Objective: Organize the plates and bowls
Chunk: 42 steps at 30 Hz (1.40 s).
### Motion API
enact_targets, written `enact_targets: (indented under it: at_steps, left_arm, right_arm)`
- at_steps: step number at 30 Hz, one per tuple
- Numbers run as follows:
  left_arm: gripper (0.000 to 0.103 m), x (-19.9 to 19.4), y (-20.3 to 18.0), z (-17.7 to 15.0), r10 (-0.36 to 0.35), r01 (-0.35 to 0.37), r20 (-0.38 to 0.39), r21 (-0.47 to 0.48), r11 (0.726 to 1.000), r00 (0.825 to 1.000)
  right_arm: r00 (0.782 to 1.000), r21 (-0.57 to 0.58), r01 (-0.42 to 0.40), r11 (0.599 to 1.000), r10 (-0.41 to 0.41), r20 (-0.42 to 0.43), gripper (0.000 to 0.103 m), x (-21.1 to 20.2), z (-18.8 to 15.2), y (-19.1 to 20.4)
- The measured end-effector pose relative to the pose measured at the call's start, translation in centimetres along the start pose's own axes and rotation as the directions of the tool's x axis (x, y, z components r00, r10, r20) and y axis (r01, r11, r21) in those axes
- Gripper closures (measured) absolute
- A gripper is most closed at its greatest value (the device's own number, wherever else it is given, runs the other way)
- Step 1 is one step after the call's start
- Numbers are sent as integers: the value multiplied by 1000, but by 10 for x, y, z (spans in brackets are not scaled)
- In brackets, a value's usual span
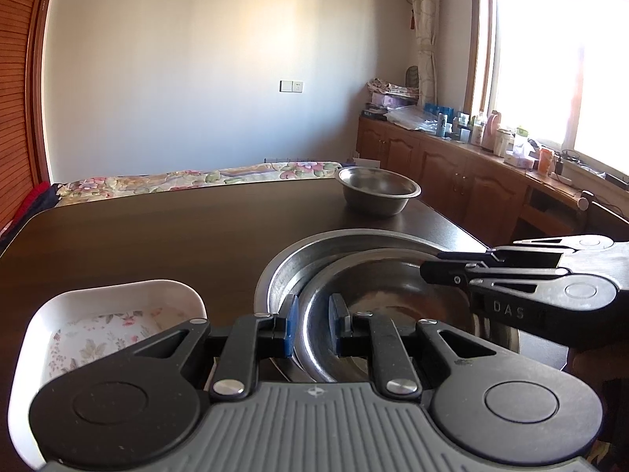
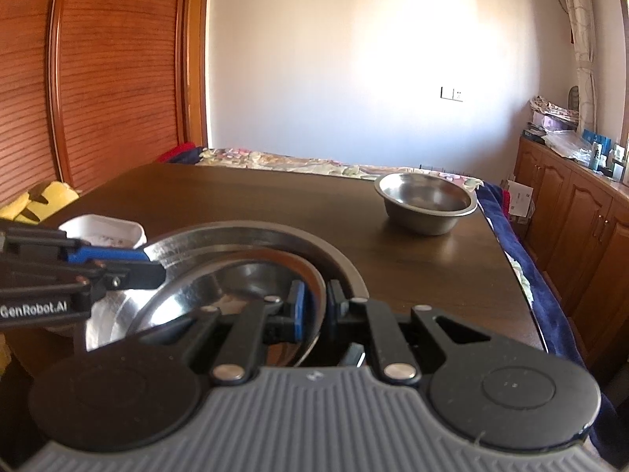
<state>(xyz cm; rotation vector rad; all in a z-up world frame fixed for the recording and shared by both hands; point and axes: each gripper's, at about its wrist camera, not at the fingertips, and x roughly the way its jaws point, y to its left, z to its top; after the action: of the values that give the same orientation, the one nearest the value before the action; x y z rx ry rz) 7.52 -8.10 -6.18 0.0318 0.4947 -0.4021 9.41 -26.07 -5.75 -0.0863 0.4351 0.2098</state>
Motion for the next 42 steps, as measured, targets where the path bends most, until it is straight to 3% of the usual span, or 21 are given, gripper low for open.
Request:
enact_targets:
  at_steps: [15,19,23,33,35,42]
  left_arm:
    - [86,1,1,1,-8,8,6,6,1000,1000]
    - [81,0,1,1,-9,9,5,7,1000,1000]
    - [62,0,3,3,-18,18,3,7,1000,1000]
    - [33,9,6,30,-11,11,10,40,999,1000]
    - [22,12,6,37,-5,4,16,45,999,1000]
    - [18,32,1,66,-11,10,23,59,998,1000]
  right_arm:
    - [998,21,3,1000,-5,60,89,-12,7,-3]
    - [997,28,5,1000,-7,71,89,-15,8,-5]
    - [996,34,12,999,-15,83,89,-17,9,-8]
    - [993,57,43,997,-48,105,89,-11,18,-38]
    - [993,66,51,996,-58,105,89,-7,21,-48]
    - [991,67,87,994,-94,98,89,11,34,-83]
